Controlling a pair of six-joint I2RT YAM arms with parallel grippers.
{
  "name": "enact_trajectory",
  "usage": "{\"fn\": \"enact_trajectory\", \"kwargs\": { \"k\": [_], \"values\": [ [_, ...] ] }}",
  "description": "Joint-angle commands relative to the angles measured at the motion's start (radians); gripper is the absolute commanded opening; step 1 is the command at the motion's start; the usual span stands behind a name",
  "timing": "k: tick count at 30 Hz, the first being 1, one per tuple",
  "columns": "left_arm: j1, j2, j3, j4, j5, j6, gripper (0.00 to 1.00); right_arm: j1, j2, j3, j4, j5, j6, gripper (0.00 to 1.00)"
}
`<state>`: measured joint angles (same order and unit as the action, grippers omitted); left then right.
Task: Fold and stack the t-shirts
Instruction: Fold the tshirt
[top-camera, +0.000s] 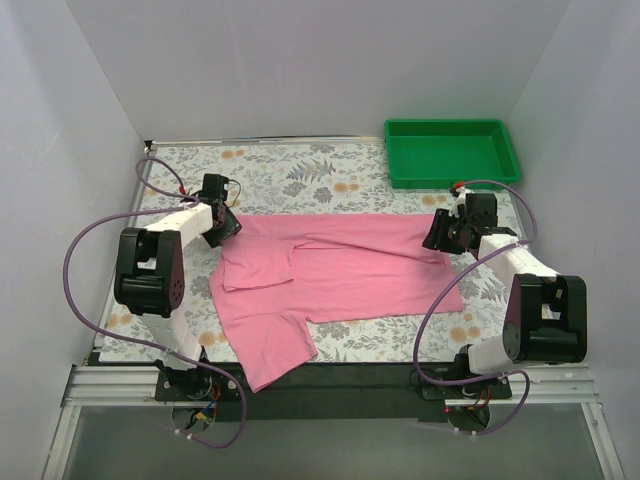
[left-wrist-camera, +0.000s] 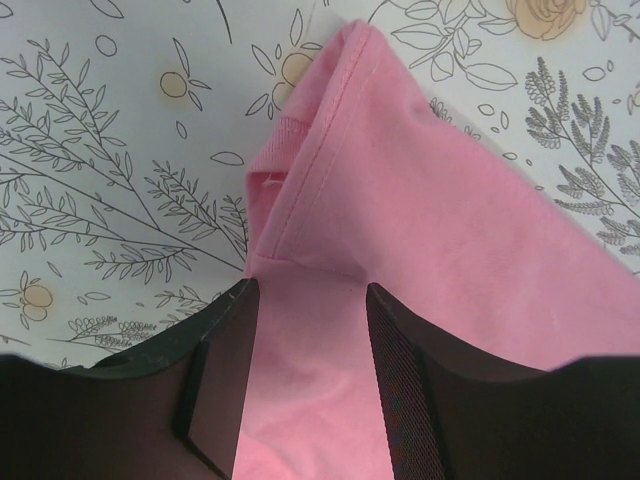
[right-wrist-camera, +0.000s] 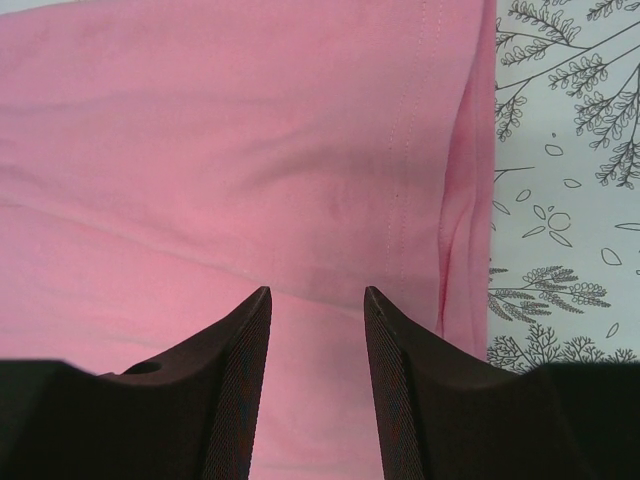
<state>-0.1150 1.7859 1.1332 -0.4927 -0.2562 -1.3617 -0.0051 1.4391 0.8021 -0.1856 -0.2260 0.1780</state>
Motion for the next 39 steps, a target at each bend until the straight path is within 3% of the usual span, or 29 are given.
{"fn": "enact_trajectory", "kwargs": {
  "k": [1,18,29,39],
  "values": [
    [0.005,0.007,0.040,0.006,-0.048,-0.002,0.45,0.004,-0.008,0.014,-0.009,0.014,-0.018,0.42],
    [0.029,0.058,0.071,0.016,-0.063,0.038,0.44,0.004,-0.003,0.014,-0.009,0.019,-0.020,0.42],
    [0.029,0.017,0.074,-0.003,-0.058,0.047,0.11,0.004,0.001,0.034,-0.011,0.031,-0.018,0.42],
    [0.029,-0.022,0.138,-0.061,-0.078,0.039,0.07,0.004,0.050,0.072,-0.009,0.074,-0.071,0.42]
  ]
}}
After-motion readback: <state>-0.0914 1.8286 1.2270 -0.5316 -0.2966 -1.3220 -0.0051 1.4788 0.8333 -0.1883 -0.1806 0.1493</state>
